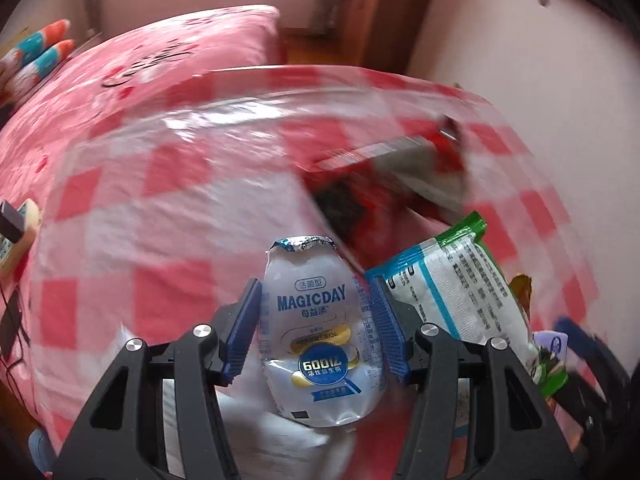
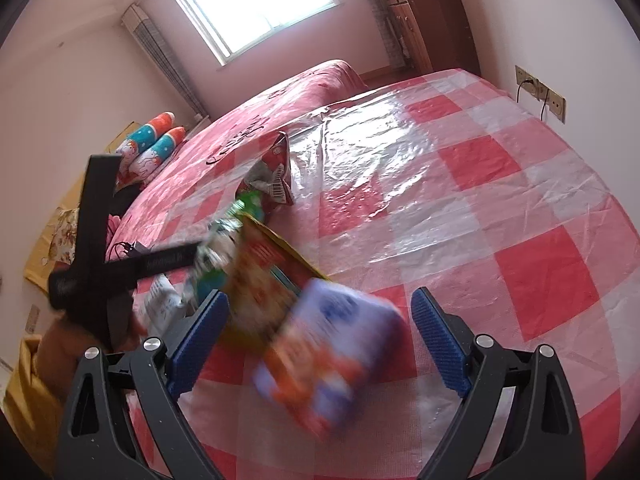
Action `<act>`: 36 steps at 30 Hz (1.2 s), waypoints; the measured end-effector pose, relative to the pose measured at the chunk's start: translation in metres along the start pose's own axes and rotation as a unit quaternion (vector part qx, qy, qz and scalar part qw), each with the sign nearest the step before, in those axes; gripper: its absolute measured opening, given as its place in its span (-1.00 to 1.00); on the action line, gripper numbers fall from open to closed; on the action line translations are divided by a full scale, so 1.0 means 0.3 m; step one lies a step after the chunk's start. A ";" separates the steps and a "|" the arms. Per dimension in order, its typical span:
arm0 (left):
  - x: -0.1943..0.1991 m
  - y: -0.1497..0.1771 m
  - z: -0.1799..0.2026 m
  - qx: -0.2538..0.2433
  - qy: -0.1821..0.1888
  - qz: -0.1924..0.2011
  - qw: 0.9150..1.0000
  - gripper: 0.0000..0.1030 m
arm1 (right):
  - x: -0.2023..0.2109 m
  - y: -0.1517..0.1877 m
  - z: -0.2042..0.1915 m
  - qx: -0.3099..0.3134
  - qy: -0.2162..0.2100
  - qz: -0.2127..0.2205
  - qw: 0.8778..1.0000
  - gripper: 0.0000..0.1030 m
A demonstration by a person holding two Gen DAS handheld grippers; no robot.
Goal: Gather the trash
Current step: 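Grasp the bear-print tissue box with the right gripper while the left gripper holds the bottle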
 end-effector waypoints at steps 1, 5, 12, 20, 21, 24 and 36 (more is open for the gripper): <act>0.003 0.021 0.023 -0.007 0.006 0.001 1.000 0.10 | 0.004 0.000 0.002 0.001 0.000 0.002 1.000 0.78; 0.015 0.085 0.070 -0.015 0.000 0.014 1.000 0.10 | 0.023 -0.001 0.022 -0.003 -0.007 0.013 1.000 0.78; 0.018 0.123 0.074 -0.006 -0.006 0.027 1.000 0.13 | 0.035 -0.008 0.029 0.002 -0.030 0.016 0.999 0.78; 0.023 0.164 0.099 -0.003 -0.029 0.051 0.998 0.11 | 0.032 -0.012 0.029 0.005 -0.040 0.013 0.999 0.78; 0.025 0.167 0.097 0.002 -0.028 0.054 0.998 0.11 | 0.032 -0.013 0.030 0.006 -0.035 0.011 0.999 0.78; 0.029 0.181 0.088 0.018 -0.016 0.059 0.998 0.11 | 0.034 -0.008 0.050 -0.005 -0.029 0.003 1.000 0.78; 0.111 0.270 0.077 0.036 0.012 0.091 0.995 0.11 | 0.042 0.096 0.032 0.016 0.045 -0.027 0.998 0.78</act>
Point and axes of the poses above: each gripper's, at about its wrist camera, not at the fingertips, and x roughly against the way its jaws point, z to its right, y to its underside, the point moved 1 cm from there along -x, roughly the way its jaws point, and after that the axes turned 14 degrees about -z, right-handed, at the moved point
